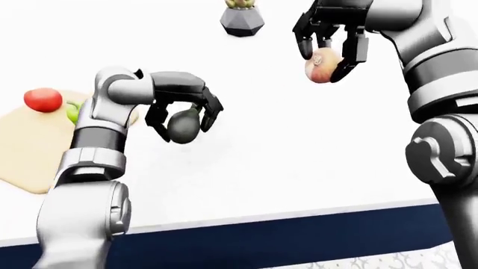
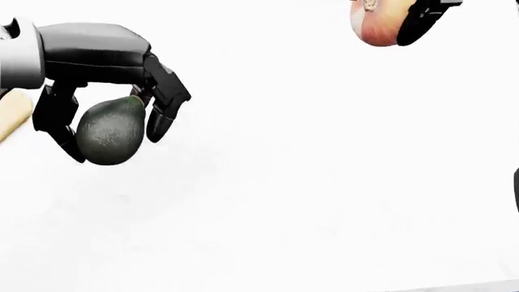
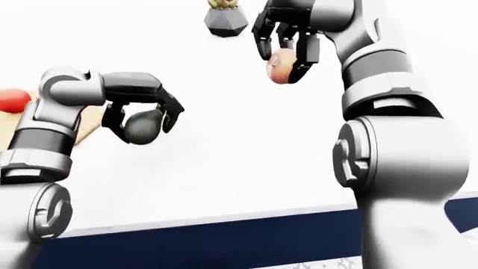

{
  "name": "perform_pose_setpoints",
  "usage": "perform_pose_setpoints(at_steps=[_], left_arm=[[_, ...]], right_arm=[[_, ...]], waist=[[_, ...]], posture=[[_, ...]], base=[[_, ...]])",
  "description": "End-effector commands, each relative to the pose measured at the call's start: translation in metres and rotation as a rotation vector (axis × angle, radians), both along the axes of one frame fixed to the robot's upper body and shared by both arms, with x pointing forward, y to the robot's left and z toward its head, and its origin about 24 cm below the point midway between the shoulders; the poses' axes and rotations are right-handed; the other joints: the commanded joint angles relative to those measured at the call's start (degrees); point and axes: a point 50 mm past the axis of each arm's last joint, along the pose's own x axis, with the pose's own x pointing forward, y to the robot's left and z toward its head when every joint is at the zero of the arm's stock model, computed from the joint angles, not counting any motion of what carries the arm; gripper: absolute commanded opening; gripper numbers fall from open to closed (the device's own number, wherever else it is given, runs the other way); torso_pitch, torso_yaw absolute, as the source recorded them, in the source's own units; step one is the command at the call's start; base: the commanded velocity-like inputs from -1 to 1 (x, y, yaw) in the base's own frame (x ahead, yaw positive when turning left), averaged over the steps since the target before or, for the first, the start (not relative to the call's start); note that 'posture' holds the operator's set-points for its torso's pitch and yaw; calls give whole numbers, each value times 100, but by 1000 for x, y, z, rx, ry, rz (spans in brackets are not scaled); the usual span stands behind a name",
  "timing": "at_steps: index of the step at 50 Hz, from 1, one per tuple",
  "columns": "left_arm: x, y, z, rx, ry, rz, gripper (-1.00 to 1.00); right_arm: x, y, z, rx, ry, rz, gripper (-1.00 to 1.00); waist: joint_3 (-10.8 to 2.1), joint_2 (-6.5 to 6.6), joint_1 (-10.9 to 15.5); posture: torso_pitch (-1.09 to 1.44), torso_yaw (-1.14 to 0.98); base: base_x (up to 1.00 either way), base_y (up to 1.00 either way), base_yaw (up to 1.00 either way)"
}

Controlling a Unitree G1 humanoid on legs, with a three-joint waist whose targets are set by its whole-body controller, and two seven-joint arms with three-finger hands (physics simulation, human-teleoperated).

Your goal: Place the avocado, onion, tomato and bell pepper on the cutting board.

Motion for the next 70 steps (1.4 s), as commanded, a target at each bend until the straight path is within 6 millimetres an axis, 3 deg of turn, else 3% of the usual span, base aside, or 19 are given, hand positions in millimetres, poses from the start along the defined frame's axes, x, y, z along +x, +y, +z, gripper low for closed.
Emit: perform_pose_setpoints(at_steps=[1, 17, 29, 50, 51, 60, 65, 70], left_arm=[[-4, -2, 29, -58, -103, -19, -100], [-4, 8, 43, -73, -126, 13, -100], [-8, 21, 77, -153, -187, 50, -100], [-13, 50, 91, -193, -218, 137, -100], [-13, 50, 92, -195, -220, 139, -100], [-16, 56, 101, -204, -233, 153, -100], [-16, 56, 99, -203, -231, 159, -100], [-16, 55, 101, -205, -235, 158, -100]], right_arm=[[-8, 1, 24, 24, -90, 25, -100], [-9, -10, 15, 118, -28, 54, -100], [-15, -14, 22, 177, -61, 119, -100], [-19, -18, 30, 181, -86, 115, -100], [-19, -18, 30, 172, -89, 116, -100], [-21, -19, 34, 172, -90, 120, -100], [-21, -19, 34, 176, -87, 123, -100], [-21, -19, 35, 179, -83, 127, -100]], waist=[[-231, 22, -9], [-220, 36, -19], [-200, 47, -25], [-198, 76, -43], [-298, 114, -47], [-277, 259, -73], [-207, 37, -106], [-275, 7, -63]], posture=[[0, 0], [0, 0], [0, 0], [0, 0], [0, 0], [0, 0], [0, 0], [0, 0]], base=[[0, 0, 0], [0, 0, 0], [0, 0, 0], [0, 1, 0], [0, 7, 0], [0, 10, 0], [0, 18, 0], [0, 19, 0]])
